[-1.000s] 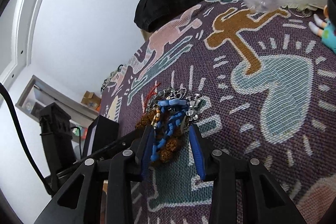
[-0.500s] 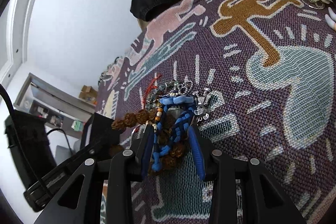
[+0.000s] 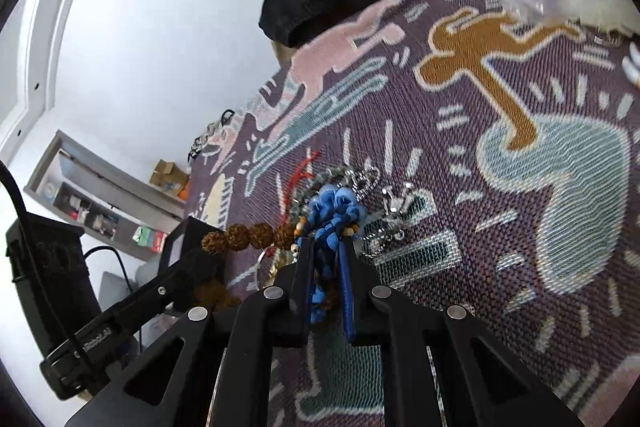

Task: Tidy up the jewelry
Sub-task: 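Lift both bracelets and carry them toward the open black box, then lower the brown bracelet into the box with the left tool while the right tool drops the blue bracelet in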

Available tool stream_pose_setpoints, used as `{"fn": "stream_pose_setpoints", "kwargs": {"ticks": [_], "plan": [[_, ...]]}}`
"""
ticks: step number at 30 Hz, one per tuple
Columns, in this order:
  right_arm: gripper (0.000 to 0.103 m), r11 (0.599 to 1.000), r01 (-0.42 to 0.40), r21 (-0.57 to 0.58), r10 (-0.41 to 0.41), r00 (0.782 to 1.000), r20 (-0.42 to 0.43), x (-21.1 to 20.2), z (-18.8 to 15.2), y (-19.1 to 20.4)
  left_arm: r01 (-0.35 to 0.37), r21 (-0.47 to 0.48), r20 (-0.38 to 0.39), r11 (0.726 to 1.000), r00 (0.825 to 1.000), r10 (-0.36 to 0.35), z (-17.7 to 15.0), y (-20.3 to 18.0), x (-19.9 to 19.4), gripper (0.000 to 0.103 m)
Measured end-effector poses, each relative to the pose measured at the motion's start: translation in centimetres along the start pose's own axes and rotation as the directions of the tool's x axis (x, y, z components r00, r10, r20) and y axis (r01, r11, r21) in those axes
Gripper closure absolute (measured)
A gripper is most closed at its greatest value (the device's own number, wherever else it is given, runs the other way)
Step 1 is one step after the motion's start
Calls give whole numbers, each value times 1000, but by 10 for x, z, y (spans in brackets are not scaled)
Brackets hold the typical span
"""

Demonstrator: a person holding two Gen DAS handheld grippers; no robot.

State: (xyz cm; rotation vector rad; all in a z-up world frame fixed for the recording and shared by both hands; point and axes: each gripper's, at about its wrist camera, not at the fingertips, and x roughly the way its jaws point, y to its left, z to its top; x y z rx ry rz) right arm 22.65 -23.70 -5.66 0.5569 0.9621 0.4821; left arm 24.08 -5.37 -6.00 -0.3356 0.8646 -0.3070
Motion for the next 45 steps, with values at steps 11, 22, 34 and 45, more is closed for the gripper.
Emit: {"fn": "stream_pose_setpoints", "kwargs": {"ticks": [11, 22, 34, 45], "plan": [[90, 998, -22, -52, 25, 998, 56, -34, 4, 27, -2, 13, 84, 1000, 996, 0, 12, -3, -43, 83], [90, 992, -54, -115, 62, 995, 73, -46, 3, 62, -19, 11, 162, 1000, 987, 17, 29, 8, -87, 83], [90, 983, -83, -161, 92, 994, 50, -35, -2, 91, -99, -29, 205, 995, 973, 103, 35, 53, -117, 83], [90, 978, -93, -186, 97, 995, 9, -10, -10, 114, -178, -90, 194, 980, 962, 192, 28, 95, -115, 82]]}}
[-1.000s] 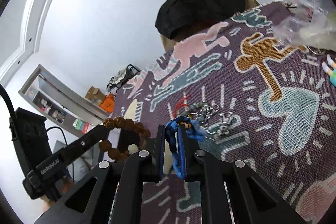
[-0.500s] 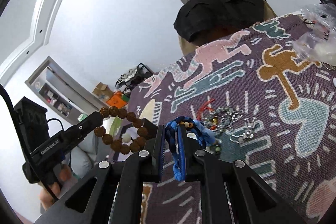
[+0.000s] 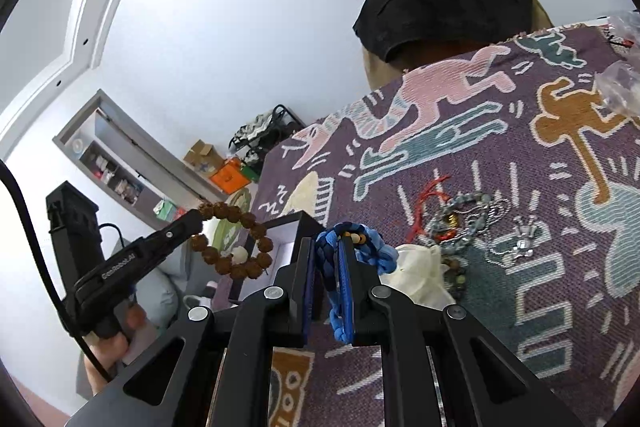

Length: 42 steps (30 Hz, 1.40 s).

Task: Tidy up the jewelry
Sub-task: 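Lower the brown bracelet into the box with the left tool while the right tool drops the blue bracelet in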

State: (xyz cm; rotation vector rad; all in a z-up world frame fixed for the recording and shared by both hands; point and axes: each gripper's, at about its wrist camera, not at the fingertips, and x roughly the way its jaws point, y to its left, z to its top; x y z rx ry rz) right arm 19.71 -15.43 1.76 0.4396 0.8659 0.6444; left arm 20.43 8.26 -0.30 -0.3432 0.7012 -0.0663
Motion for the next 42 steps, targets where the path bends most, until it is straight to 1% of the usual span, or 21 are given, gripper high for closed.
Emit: {"fn": "stream_pose_setpoints", "kwargs": {"ticks": [3, 6, 8, 10, 13, 16, 17, 18, 23, 25, 27, 28, 29, 32, 33, 35, 36, 37, 39, 42], "plan": [[90, 1000, 3, -9, -3, 1000, -13, 8, -1, 6, -7, -13, -14, 1000, 1000, 7, -5, 7, 9, 82], [90, 1000, 7, -15, -7, 1000, -22, 14, -1, 9, 44, -41, -31, 998, 998, -45, -9, 14, 17, 82], [90, 1000, 7, -16, -7, 1000, -27, 18, -2, 11, 65, -62, -50, 996, 996, -68, -10, 17, 22, 82], [90, 1000, 8, -18, -9, 999, -34, 22, -2, 13, 64, -83, -67, 994, 995, -70, -11, 22, 25, 82], [90, 1000, 4, -26, -5, 999, -44, 29, -3, 19, 49, -113, -64, 992, 996, -56, -12, 32, 22, 80], [90, 999, -7, -42, 4, 998, -57, 37, -3, 29, 31, -138, -47, 990, 998, -38, -13, 43, 14, 67], [90, 999, -11, -47, 8, 998, -62, 40, -3, 33, 27, -143, -41, 989, 999, -33, -14, 46, 12, 61], [90, 999, -15, -50, 12, 998, -66, 43, -3, 36, 21, -147, -34, 989, 999, -27, -14, 49, 9, 57], [90, 996, -41, -76, 34, 995, -93, 63, -3, 58, 4, -137, -18, 991, 1000, -6, -14, 57, -4, 56], [90, 995, -49, -87, 40, 994, -105, 72, -3, 66, -5, -129, -10, 992, 1000, 3, -14, 59, -8, 51], [90, 994, -58, -94, 47, 992, -114, 78, -2, 73, -15, -119, 6, 993, 1000, 16, -14, 61, -14, 39], [90, 993, -64, -99, 52, 991, -120, 83, -2, 78, -19, -116, 13, 993, 1000, 21, -14, 62, -17, 36], [90, 993, -67, -101, 54, 991, -123, 85, -1, 79, -25, -113, 23, 993, 999, 27, -14, 63, -20, 30], [90, 989, -89, -117, 72, 988, -137, 95, 1, 90, -32, -116, 41, 993, 998, 37, -13, 67, -25, 20], [88, 988, -85, -127, 66, 988, -140, 97, 0, 94, -38, -119, 42, 992, 998, 43, -12, 68, -26, 16], [67, 988, -77, -137, 57, 987, -149, 99, 0, 98, -43, -122, 46, 992, 998, 49, -13, 70, -27, 12], [42, 988, -74, -132, 53, 987, -152, 98, 0, 97, -42, -121, 47, 992, 998, 48, -13, 70, -28, 10], [29, 989, -68, -128, 50, 989, -142, 96, -1, 95, -43, -120, 49, 992, 998, 50, -13, 70, -28, 9], [28, 990, -48, -131, 34, 994, -105, 86, 0, 90, -43, -113, 54, 993, 997, 49, -13, 67, -28, 7], [28, 993, -27, -116, 15, 995, -95, 75, 1, 78, -38, -101, 56, 994, 997, 44, -13, 59, -25, 7]]}}
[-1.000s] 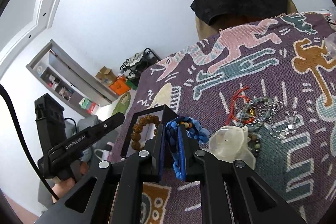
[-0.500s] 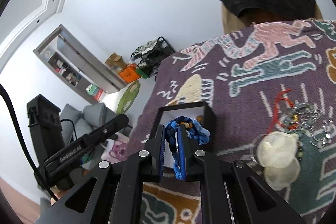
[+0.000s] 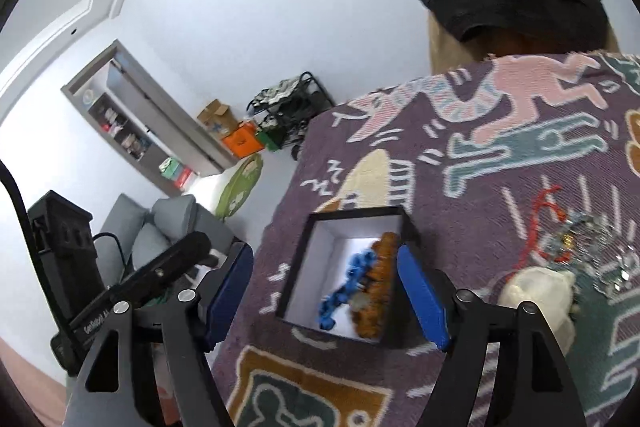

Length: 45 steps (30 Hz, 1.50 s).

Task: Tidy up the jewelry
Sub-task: 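Lower the brown bracelet into the box with the left tool while the right tool drops the blue bracelet in, then grasp the white translucent pouch with the left tool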

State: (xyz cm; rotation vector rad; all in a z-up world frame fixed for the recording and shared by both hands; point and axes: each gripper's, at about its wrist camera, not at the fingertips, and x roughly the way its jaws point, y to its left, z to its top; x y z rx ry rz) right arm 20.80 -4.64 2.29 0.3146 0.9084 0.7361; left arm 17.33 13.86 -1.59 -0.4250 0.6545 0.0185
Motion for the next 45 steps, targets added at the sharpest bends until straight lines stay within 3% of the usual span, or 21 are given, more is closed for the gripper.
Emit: {"fn": "stream_pose_setpoints", "kwargs": {"ticks": [11, 26, 45], "plan": [[28, 989, 121, 85, -129, 988, 89, -73, -15, -66, 48, 70, 5, 996, 999, -48, -9, -47, 0, 7], [28, 973, 153, 176, -180, 972, 150, -128, -44, -110, 129, 189, -41, 973, 991, -123, -37, -118, 8, 7], [28, 942, 194, 274, -247, 953, 173, -164, -74, -169, 164, 313, -234, 936, 968, -92, -83, -184, 79, 25]]}}
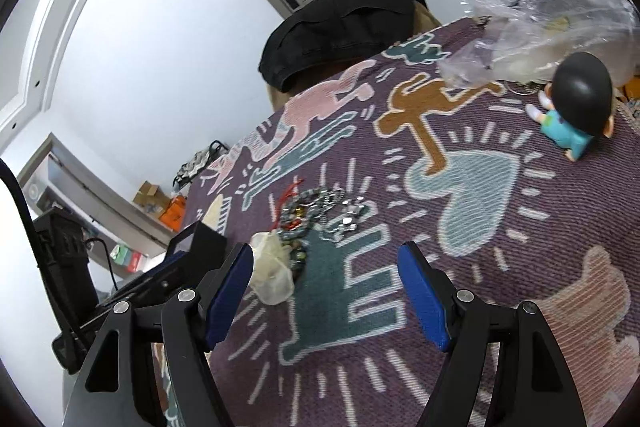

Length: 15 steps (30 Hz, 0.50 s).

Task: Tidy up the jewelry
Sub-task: 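Grasp the white translucent pouch with the left tool, then carry the pouch toward the box with the left tool while the right tool grasps the dark beaded bracelet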

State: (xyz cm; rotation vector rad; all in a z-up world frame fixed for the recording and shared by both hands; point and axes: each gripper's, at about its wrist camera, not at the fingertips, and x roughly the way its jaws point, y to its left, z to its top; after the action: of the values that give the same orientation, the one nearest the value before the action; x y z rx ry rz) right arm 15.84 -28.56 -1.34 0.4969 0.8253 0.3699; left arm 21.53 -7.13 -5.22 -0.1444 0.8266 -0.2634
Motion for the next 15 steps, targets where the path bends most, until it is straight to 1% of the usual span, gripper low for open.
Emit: {"fn": "stream_pose_setpoints", "kwargs": {"ticks": [4, 7, 11, 13, 15], "plan": [[28, 999, 2, 33, -1, 1000, -7, 3, -3, -13, -18, 27, -45, 999, 999, 19, -1, -5, 18, 26], [28, 999, -1, 50, 2, 1000, -13, 7, -5, -20, -75, 52, -75, 996, 994, 79, -1, -5, 36, 26], [28, 998, -3, 64, 4, 1000, -7, 8, -5, -26, -95, 56, -93, 994, 991, 100, -2, 1, 52, 27], [28, 998, -4, 69, 4, 1000, -3, 8, -5, -29, -104, 67, -106, 992, 988, 111, -3, 2, 61, 40], [28, 997, -6, 71, 7, 1000, -10, 9, -6, -30, -113, 78, -138, 990, 983, 123, -4, 3, 70, 75]]}}
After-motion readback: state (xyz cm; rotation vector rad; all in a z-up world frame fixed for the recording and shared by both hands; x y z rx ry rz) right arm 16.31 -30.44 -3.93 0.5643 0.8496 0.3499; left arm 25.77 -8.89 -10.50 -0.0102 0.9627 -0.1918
